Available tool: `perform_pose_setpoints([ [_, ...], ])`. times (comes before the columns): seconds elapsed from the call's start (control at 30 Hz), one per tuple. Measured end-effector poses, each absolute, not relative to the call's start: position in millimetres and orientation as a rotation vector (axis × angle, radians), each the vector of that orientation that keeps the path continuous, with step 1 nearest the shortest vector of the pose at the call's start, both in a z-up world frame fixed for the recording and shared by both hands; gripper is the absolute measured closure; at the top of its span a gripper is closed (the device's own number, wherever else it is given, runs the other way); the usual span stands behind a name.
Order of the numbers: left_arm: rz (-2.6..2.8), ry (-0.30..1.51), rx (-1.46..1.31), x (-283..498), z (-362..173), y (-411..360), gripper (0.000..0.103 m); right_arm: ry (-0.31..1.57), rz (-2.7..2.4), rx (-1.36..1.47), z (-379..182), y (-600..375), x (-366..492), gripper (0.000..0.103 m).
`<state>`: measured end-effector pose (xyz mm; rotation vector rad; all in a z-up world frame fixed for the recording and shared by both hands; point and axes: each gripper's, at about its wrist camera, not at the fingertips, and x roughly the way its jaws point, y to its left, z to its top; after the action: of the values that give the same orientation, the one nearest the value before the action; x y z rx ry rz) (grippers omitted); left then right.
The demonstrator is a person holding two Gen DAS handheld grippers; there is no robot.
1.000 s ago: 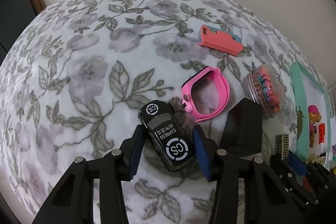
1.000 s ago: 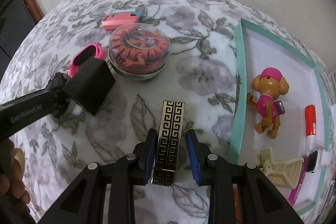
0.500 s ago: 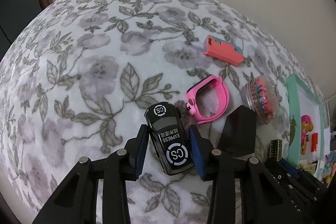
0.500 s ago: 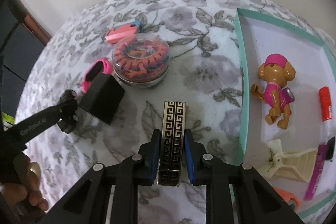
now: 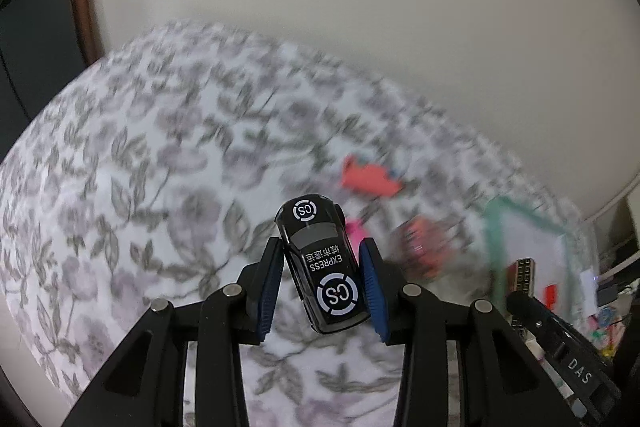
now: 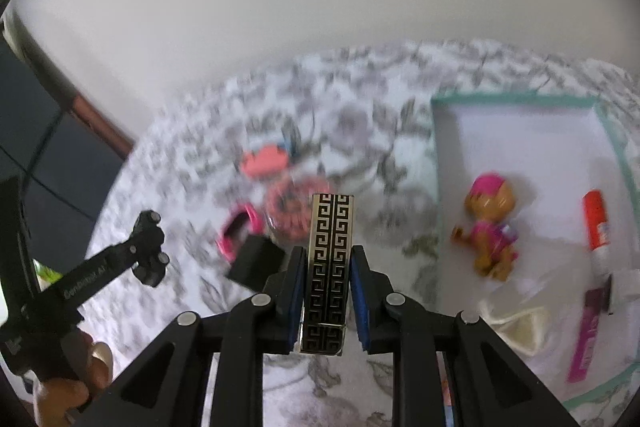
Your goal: Organize rigid objects
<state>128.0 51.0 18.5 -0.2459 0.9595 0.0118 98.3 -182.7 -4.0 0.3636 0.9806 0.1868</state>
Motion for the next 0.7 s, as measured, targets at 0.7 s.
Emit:
perform_pose_setpoints([
  [0.7, -0.262, 0.857, -0.174, 124.5, 93.3, -104.1, 0.063, 0.745, -0.100, 0.413, 85.9, -308.2, 52.5, 0.080],
])
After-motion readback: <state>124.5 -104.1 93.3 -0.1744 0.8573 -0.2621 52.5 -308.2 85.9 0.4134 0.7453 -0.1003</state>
